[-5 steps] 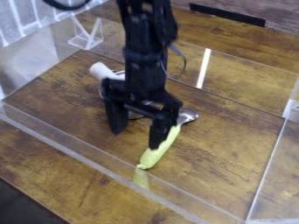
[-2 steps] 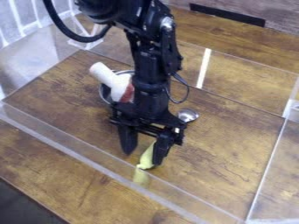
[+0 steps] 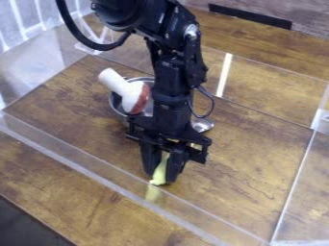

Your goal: Move the green spoon to the left

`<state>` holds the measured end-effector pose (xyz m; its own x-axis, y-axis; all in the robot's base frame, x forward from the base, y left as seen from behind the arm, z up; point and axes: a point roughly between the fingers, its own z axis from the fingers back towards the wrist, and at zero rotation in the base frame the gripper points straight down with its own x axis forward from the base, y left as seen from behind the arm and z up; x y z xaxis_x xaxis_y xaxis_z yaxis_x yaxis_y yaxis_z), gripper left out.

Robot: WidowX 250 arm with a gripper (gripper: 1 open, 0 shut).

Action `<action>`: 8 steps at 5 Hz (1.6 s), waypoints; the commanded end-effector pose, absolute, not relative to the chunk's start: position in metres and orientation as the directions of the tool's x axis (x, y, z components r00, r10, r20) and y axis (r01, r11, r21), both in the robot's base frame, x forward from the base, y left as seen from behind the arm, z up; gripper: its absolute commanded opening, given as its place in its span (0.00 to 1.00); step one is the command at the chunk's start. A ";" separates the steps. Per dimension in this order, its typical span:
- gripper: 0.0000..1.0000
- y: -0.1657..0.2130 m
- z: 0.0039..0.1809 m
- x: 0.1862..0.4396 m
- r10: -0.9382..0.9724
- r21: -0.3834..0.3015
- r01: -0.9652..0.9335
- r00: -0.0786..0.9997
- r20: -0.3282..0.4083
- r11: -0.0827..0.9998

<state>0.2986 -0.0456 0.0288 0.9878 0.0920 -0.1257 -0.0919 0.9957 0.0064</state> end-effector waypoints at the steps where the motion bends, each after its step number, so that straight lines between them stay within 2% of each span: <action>1: 0.00 -0.048 0.048 0.302 0.102 -0.002 -0.102 0.992 -0.077 0.995; 3: 0.00 -0.062 0.046 0.304 0.068 -0.004 -0.069 0.995 -0.077 0.998; 5: 0.00 -0.064 0.043 0.298 0.177 -0.011 -0.178 0.981 -0.075 0.984; 7: 0.00 -0.061 0.053 0.299 0.147 -0.011 -0.148 0.986 -0.081 0.989; 8: 0.00 -0.064 0.052 0.301 0.138 -0.011 -0.140 0.987 -0.084 0.990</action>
